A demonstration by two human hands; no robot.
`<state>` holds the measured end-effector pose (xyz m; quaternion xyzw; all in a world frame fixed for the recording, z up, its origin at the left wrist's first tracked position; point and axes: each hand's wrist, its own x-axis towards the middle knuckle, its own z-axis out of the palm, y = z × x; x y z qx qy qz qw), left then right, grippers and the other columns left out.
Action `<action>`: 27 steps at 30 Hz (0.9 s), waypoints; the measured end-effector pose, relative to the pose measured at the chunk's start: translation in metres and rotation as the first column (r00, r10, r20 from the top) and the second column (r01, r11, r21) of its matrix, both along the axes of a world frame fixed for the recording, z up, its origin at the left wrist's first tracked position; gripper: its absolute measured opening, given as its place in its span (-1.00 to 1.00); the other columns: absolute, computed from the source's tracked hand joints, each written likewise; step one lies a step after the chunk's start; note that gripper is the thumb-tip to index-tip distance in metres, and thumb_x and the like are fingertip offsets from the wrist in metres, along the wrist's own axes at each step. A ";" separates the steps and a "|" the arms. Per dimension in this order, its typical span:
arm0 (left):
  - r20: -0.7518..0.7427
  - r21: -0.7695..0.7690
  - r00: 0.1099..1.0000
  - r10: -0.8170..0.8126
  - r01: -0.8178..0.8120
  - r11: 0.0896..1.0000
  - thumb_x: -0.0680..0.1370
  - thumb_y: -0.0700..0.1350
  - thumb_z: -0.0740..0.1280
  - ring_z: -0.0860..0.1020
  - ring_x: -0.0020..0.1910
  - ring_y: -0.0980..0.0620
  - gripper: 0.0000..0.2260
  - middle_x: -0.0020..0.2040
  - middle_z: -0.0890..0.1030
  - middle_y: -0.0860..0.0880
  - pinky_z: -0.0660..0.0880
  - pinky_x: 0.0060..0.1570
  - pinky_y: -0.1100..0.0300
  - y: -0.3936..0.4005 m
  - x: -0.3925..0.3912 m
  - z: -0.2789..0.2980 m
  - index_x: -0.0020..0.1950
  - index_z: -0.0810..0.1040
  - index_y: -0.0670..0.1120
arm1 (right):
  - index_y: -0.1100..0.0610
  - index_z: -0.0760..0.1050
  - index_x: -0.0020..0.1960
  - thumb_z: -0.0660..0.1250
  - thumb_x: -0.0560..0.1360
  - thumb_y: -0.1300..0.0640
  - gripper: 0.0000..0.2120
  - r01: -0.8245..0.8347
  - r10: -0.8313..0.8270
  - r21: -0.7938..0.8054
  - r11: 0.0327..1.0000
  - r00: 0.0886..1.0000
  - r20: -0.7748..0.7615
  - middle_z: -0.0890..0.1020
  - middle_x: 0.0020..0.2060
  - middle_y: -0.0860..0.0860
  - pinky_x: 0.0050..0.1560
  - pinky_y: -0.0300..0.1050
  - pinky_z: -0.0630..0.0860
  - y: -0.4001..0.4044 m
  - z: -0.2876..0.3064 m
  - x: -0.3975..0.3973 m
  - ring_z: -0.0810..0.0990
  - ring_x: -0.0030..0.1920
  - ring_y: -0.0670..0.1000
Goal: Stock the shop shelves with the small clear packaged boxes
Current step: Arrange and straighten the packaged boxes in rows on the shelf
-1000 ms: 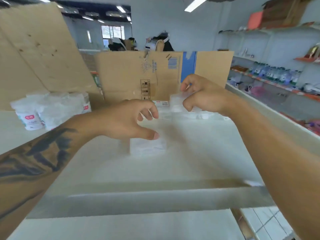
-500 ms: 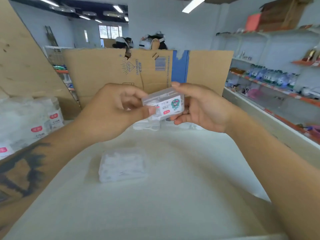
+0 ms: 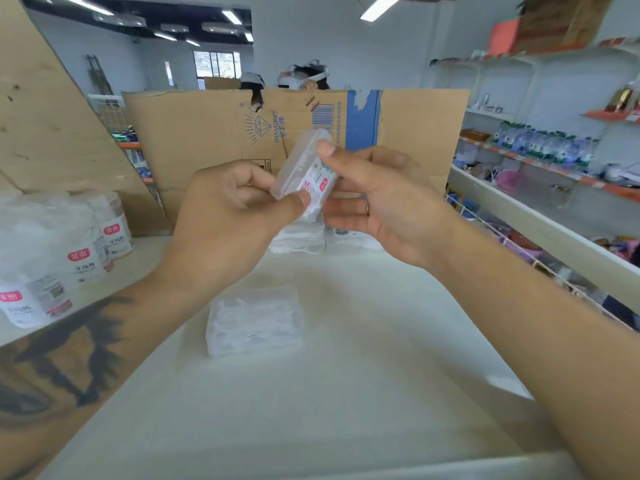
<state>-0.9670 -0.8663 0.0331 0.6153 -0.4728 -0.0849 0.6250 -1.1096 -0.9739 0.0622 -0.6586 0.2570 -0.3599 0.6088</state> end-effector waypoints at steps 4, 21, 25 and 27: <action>0.083 0.022 0.996 0.007 -0.009 1.000 0.42 -0.01 0.61 0.53 -0.42 0.18 -0.68 -0.33 0.70 0.03 0.42 -0.35 0.32 -0.001 -0.007 -0.004 -0.15 0.53 -0.15 | 0.05 0.39 0.07 0.63 0.36 -0.04 -0.51 0.089 -0.099 -0.133 0.987 0.992 -0.075 0.69 -0.06 0.08 -0.08 0.18 0.71 0.011 -0.009 0.010 0.69 -0.18 0.05; 0.052 0.149 0.992 -0.118 0.109 0.983 0.54 0.05 0.50 0.71 -0.11 -0.07 -0.77 -0.13 0.75 0.00 0.59 0.07 -0.13 0.010 0.008 0.012 0.15 0.58 0.07 | -0.01 0.54 0.31 0.57 0.29 0.22 -0.39 -0.145 -0.159 -0.788 0.598 0.943 -0.294 0.62 0.16 -0.11 0.16 -0.01 0.59 -0.013 0.006 -0.021 0.59 0.17 -0.06; 0.602 0.345 0.783 -0.153 -0.082 0.935 0.46 0.40 0.37 0.60 0.00 0.24 -0.58 0.00 0.66 0.25 0.56 0.08 0.10 0.024 0.009 0.008 0.24 0.51 0.27 | -0.15 0.55 0.25 0.57 0.30 0.26 -0.40 -0.136 -0.265 -0.756 0.641 0.884 -0.385 0.63 0.08 -0.18 -0.11 -0.18 0.55 -0.036 0.011 -0.039 0.61 0.03 -0.12; 0.674 0.472 0.689 -0.265 -0.126 0.873 0.35 0.54 0.26 0.56 0.03 0.30 -0.51 0.03 0.60 0.35 0.56 0.09 0.09 0.032 0.009 0.012 0.19 0.50 0.36 | -0.16 0.54 0.25 0.56 0.31 0.25 -0.40 -0.138 -0.303 -0.736 0.663 0.849 -0.432 0.62 0.06 -0.17 -0.20 -0.25 0.47 -0.048 0.006 -0.043 0.60 -0.01 -0.11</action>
